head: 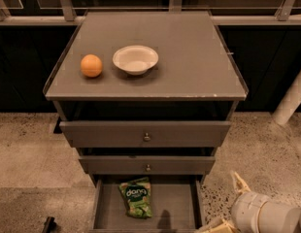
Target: Pick green rice chip bag from bottom drawer and place on counter
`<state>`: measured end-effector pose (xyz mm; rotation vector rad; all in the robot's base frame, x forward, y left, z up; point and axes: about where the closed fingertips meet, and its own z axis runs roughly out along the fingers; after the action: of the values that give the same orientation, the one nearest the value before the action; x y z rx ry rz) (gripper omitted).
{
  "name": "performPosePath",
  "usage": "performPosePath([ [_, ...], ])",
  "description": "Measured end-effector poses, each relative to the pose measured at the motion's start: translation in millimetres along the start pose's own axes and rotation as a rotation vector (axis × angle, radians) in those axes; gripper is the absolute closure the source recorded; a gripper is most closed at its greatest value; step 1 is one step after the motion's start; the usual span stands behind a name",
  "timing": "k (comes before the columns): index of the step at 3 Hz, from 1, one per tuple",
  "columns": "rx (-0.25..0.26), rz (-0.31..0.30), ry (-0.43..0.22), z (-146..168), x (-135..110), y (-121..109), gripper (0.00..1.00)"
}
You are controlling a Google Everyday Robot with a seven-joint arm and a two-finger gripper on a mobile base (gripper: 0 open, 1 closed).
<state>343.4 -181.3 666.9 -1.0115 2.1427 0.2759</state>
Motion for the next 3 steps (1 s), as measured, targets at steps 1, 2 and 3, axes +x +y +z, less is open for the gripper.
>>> performPosePath([
  [1, 0.018, 0.008, -0.001, 4, 3, -5, 0.00],
  [2, 0.010, 0.031, -0.010, 12, 10, 2, 0.00],
  [3, 0.007, 0.114, -0.044, 41, 34, 17, 0.00],
])
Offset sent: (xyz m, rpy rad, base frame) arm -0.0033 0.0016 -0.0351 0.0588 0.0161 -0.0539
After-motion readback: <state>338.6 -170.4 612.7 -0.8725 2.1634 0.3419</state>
